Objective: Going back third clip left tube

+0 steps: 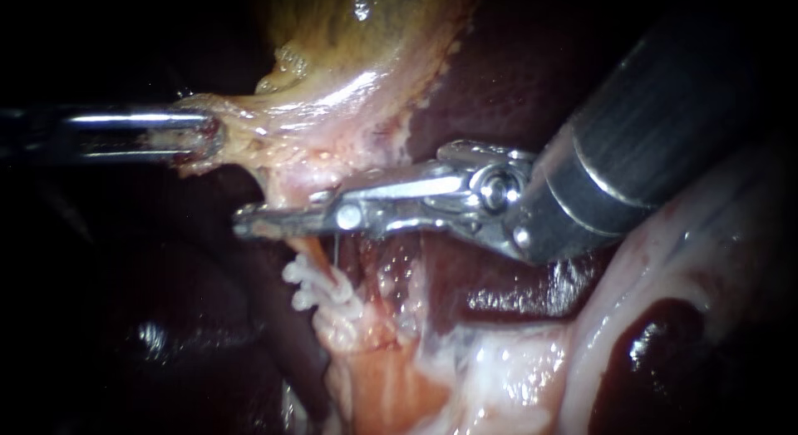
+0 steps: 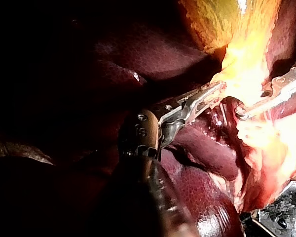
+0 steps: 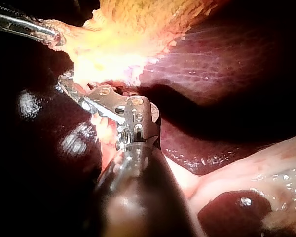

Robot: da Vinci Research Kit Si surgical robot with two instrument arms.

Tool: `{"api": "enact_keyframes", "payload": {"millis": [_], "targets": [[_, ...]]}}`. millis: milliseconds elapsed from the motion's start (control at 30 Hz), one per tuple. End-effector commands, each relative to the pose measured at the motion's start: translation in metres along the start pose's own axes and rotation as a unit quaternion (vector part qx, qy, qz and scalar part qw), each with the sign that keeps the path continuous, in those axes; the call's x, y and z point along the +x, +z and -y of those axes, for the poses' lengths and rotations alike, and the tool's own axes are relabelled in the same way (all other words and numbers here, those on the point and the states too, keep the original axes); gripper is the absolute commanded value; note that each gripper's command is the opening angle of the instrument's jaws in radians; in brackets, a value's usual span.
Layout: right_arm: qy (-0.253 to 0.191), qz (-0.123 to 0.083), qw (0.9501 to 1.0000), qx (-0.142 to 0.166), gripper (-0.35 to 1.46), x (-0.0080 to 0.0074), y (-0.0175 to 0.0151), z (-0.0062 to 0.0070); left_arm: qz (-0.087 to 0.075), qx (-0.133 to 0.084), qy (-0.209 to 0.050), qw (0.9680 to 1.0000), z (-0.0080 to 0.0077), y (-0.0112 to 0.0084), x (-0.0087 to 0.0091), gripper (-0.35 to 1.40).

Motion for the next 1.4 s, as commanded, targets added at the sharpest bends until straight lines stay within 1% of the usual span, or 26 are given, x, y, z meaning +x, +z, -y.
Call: {"api": "enact_keyframes", "payload": {"millis": [33,67,133,167,200,267,367,433,467,567,600,633,733,767,833,867,967,1033,1067,1100,1200,1300,1400], "targets": [[0.000,0.002,1.0000,0.002,-0.31,-0.0001,0.0001,-0.0002,0.000,0.000,0.000,1.0000,0.0000,0.0000,0.0000,-0.35],[-0.001,0.004,1.0000,0.003,-0.15,-0.0002,0.0002,-0.0003,0.000,0.000,0.000,1.0000,0.0000,0.0000,0.0000,-0.35],[-0.026,0.005,0.9997,0.002,0.20,-0.0006,0.0005,-0.0009,0.000,0.000,0.000,1.0000,0.0000,0.0000,0.0000,-0.35],[-0.032,0.005,0.9995,0.001,0.31,-0.0008,0.0007,-0.0013,0.000,0.000,0.000,1.0000,0.0000,0.0000,0.0000,-0.35],[-0.036,0.004,0.9993,0.000,0.38,-0.0009,0.0010,-0.0016,0.000,0.000,0.000,1.0000,0.0000,0.0000,0.0000,-0.35],[-0.052,0.005,0.9986,-0.003,0.45,-0.0013,0.0016,-0.0027,0.000,0.000,0.000,1.0000,0.0000,0.0000,0.0000,-0.35],[-0.070,0.002,0.9975,-0.011,0.48,-0.0021,0.0019,-0.0044,0.000,0.000,0.000,1.0000,0.0000,0.0000,0.0000,-0.35],[-0.084,-0.003,0.9962,-0.023,0.49,-0.0027,0.0018,-0.0056,0.000,0.000,0.000,1.0000,0.0000,0.0000,-0.0001,-0.35],[-0.091,-0.002,0.9955,-0.026,0.49,-0.0030,0.0017,-0.0060,0.000,0.000,0.000,1.0000,0.0000,0.0000,-0.0001,-0.35],[-0.115,0.003,0.9928,-0.033,0.49,-0.0035,0.0008,-0.0072,0.000,0.000,0.000,1.0000,0.0000,0.0000,-0.0001,-0.35],[-0.124,0.004,0.9916,-0.036,0.49,-0.0036,0.0004,-0.0073,0.000,0.000,0.000,1.0000,0.0000,0.0000,-0.0001,-0.35],[-0.136,0.006,0.9900,-0.037,0.50,-0.0038,-0.0001,-0.0073,0.000,0.000,0.000,1.0000,0.0000,0.0000,-0.0001,-0.35],[-0.189,0.007,0.9810,-0.043,0.50,-0.0045,-0.0023,-0.0064,0.000,0.000,0.000,1.0000,0.0000,-0.0002,-0.0001,-0.35],[-0.212,0.010,0.9763,-0.041,0.50,-0.0050,-0.0034,-0.0059,0.000,0.000,0.000,1.0000,0.0000,-0.0002,-0.0001,-0.35],[-0.242,0.014,0.9695,-0.036,0.50,-0.0057,-0.0053,-0.0049,0.000,0.000,0.000,1.0000,0.0000,-0.0002,-0.0001,-0.35],[-0.262,0.017,0.9643,-0.032,0.50,-0.0062,-0.0066,-0.0043,0.000,0.000,0.000,1.0000,0.0000,-0.0002,-0.0001,-0.35],[-0.304,0.022,0.9520,-0.027,0.50,-0.0071,-0.0099,-0.0033,0.000,0.000,0.000,1.0000,0.0000,-0.0002,-0.0001,-0.35],[-0.320,0.023,0.9467,-0.023,0.50,-0.0073,-0.0118,-0.0028,0.000,0.000,0.000,1.0000,0.0000,-0.0002,-0.0001,-0.35],[-0.331,0.024,0.9432,-0.022,0.50,-0.0073,-0.0130,-0.0026,0.000,0.000,0.000,1.0000,0.0000,-0.0002,-0.0001,-0.35],[-0.333,0.024,0.9425,-0.021,0.50,-0.0073,-0.0139,-0.0025,0.000,0.000,0.000,1.0000,0.0000,-0.0002,-0.0001,-0.35],[-0.347,0.025,0.9373,-0.019,0.50,-0.0071,-0.0161,-0.0023,0.000,0.000,0.000,1.0000,0.0000,-0.0002,-0.0001,-0.35],[-0.353,0.026,0.9349,-0.019,0.50,-0.0069,-0.0175,-0.0022,0.000,0.000,0.000,1.0000,0.0000,-0.0002,-0.0001,-0.35],[-0.356,0.026,0.9341,-0.018,0.50,-0.0069,-0.0182,-0.0021,0.000,0.000,0.001,1.0000,0.0000,-0.0002,-0.0002,-0.35]]}}
